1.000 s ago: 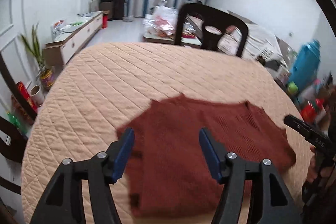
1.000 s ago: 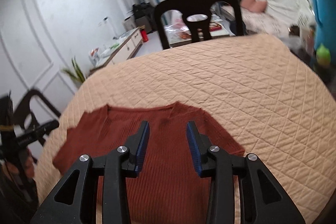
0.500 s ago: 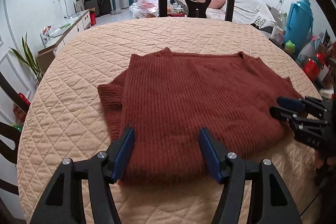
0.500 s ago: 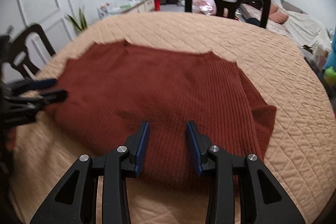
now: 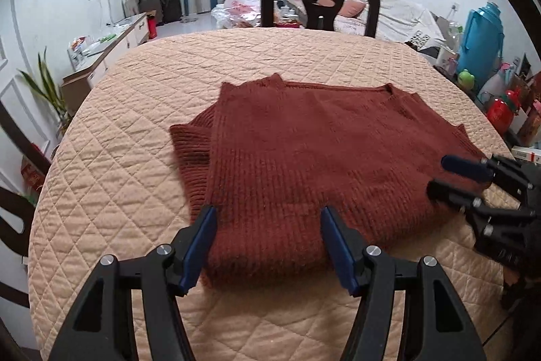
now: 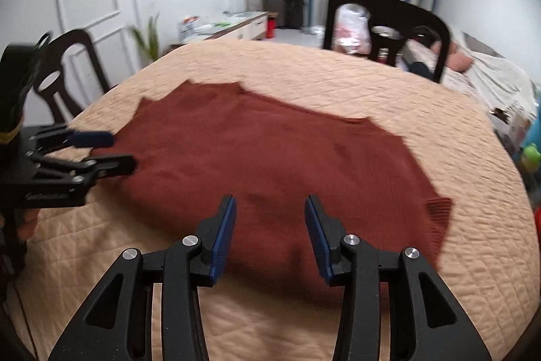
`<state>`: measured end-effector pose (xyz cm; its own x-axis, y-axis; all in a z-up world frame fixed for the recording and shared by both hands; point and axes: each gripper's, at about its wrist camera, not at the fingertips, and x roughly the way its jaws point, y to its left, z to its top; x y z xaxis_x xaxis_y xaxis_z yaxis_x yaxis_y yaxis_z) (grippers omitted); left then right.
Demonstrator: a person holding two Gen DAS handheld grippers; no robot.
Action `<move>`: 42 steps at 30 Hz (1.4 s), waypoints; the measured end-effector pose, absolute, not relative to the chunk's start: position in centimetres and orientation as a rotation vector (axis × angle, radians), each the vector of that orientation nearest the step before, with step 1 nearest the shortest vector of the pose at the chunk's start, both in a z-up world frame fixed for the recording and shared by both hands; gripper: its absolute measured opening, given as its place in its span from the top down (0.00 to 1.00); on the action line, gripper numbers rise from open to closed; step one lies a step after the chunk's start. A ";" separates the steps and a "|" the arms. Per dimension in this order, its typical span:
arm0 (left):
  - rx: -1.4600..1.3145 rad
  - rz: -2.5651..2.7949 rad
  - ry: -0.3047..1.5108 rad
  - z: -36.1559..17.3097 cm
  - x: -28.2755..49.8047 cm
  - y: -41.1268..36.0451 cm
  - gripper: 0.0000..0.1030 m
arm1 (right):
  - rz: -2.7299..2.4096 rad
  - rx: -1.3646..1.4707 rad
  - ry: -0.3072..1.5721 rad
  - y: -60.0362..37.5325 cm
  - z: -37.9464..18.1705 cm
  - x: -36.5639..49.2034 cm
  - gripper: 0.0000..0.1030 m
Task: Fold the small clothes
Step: 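Open the left tool to release the hem on the folded sweater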
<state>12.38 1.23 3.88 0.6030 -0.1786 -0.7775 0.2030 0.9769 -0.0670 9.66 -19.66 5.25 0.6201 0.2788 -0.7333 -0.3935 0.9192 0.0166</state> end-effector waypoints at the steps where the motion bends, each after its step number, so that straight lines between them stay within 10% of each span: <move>1: 0.032 -0.221 0.899 3.8 12.3 1.3 0.36 | 0.393 -0.156 0.833 -19.3 4.7 9.8 0.58; 38: -0.210 -0.246 0.883 5.3 13.4 10.5 0.25 | 0.544 -0.226 0.856 -12.0 4.9 9.5 0.55; 42: -0.280 -0.272 0.856 5.8 14.5 11.9 0.22 | 0.609 -0.220 0.804 -10.7 6.2 8.6 0.43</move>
<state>14.48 11.85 5.79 0.6255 -0.3448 -0.6999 0.1221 0.9293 -0.3486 8.59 -10.69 6.21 0.5353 0.4253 -0.7298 -0.5870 0.8086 0.0407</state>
